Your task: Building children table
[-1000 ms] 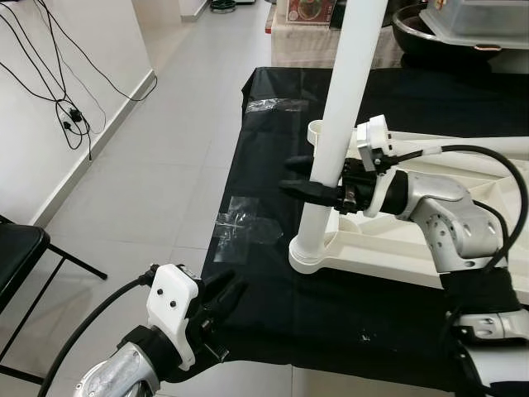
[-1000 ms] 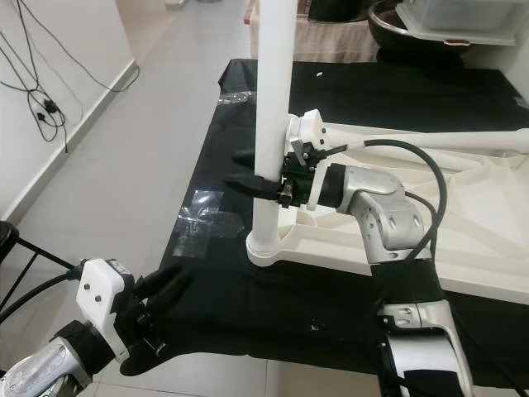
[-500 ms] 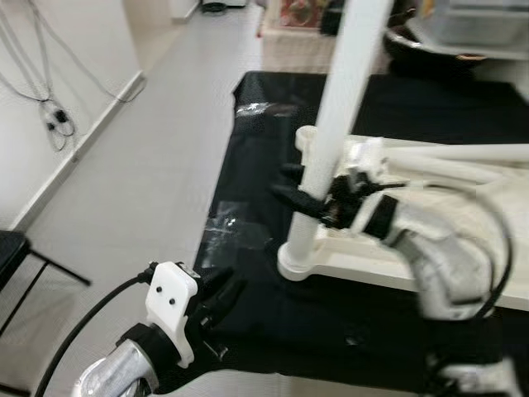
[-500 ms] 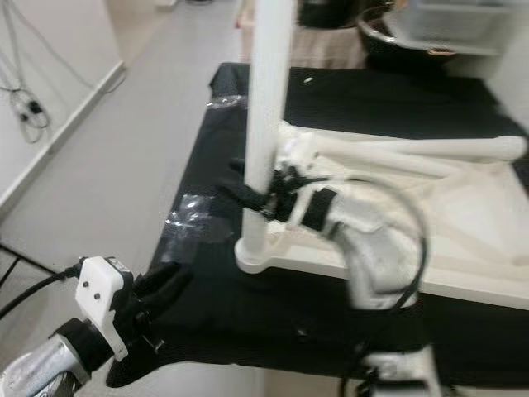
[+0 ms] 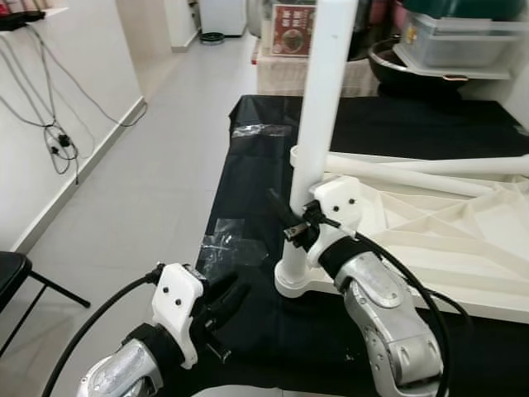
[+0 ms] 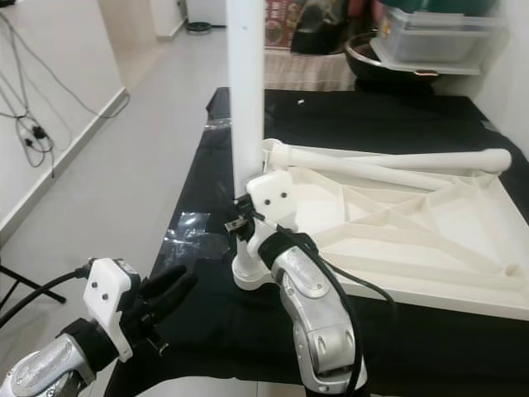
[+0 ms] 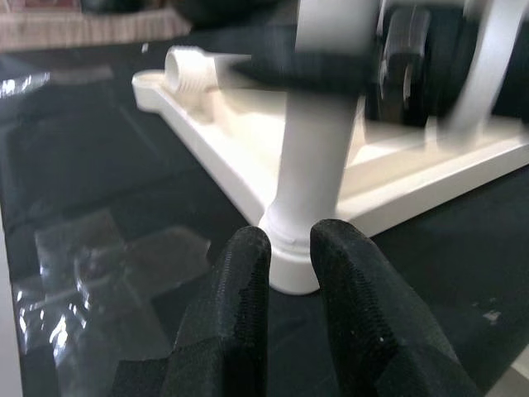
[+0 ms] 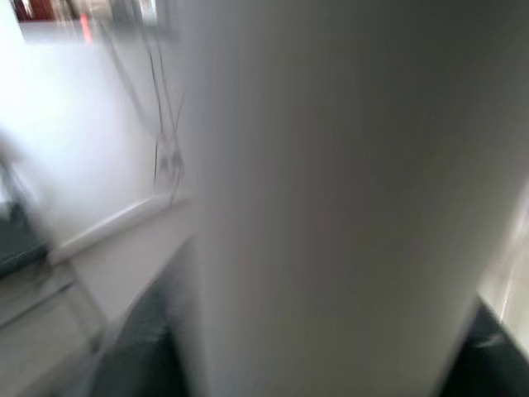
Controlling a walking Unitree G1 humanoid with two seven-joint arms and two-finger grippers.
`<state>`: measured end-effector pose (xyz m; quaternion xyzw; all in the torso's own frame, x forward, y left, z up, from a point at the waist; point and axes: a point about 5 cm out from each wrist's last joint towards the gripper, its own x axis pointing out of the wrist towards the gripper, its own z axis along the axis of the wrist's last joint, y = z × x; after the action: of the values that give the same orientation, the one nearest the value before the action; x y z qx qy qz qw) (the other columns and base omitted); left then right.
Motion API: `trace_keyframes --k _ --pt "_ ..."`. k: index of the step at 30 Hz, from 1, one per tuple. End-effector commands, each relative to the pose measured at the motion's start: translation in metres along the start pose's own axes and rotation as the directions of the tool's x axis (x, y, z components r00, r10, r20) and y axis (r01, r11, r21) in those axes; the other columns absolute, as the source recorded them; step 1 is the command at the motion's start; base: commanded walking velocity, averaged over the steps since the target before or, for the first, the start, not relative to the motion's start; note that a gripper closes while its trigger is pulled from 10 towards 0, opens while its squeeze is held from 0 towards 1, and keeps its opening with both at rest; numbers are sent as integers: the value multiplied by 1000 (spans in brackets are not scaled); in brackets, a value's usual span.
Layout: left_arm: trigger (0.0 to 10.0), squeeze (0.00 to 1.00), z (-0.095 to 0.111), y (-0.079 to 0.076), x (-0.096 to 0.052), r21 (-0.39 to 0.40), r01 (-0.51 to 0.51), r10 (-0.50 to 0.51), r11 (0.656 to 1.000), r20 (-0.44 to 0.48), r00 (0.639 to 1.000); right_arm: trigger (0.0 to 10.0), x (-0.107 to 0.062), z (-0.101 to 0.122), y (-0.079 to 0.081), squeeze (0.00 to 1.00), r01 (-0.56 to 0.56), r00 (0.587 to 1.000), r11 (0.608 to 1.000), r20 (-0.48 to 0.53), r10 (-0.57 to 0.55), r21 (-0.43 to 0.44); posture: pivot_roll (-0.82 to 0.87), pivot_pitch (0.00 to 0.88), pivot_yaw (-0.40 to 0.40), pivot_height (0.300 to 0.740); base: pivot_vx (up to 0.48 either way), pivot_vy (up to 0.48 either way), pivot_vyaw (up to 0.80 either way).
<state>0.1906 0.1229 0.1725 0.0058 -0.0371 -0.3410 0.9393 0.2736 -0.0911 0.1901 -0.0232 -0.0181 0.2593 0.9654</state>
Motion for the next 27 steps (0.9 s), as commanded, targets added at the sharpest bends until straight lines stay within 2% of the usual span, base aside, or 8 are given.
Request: trace_keyframes --k 1,8,12,13,15,16,21,27 --pt "10000 0 -3 0 -1 -9 -2 2 1000 -13 1000 10000 1 4 4 1000 -60 998 997 27 58 45 44 140 4 740 0 0 0" --pt "10000 0 -4 -2 -2 -14 2 -2 1000 -18 1000 10000 1 20 6 1000 -209 975 976 64 212 -55 46 154 8 740 0 0 0" --pt "10000 0 -4 -3 -2 -16 1 -1 1000 -19 1000 10000 3 27 6 1000 -338 936 936 74 345 -93 50 157 4 740 0 0 0" --pt "10000 0 -4 -3 -2 -16 0 0 1000 -19 1000 10000 3 29 5 745 -397 911 912 75 405 -99 50 157 4 740 0 0 0" --pt "10000 0 -4 -3 -2 -17 -2 1 1000 -19 1000 10000 3 30 3 745 -439 891 891 73 449 -119 55 163 5 740 0 0 0" --pt "10000 0 -4 -4 -3 -18 -2 2 1000 -19 1000 10000 3 31 -4 0 -473 872 871 67 484 -131 56 165 4 740 0 0 0" --pt "10000 0 -4 -4 -4 -20 -5 4 1000 -24 1000 10000 11 40 -33 0 -547 828 822 47 559 -161 69 174 6 740 0 0 0" --pt "10000 0 -3 -4 -6 -18 -10 9 1000 -24 1000 10000 18 49 -47 0 -561 817 810 47 575 -168 75 179 5 740 0 0 0"
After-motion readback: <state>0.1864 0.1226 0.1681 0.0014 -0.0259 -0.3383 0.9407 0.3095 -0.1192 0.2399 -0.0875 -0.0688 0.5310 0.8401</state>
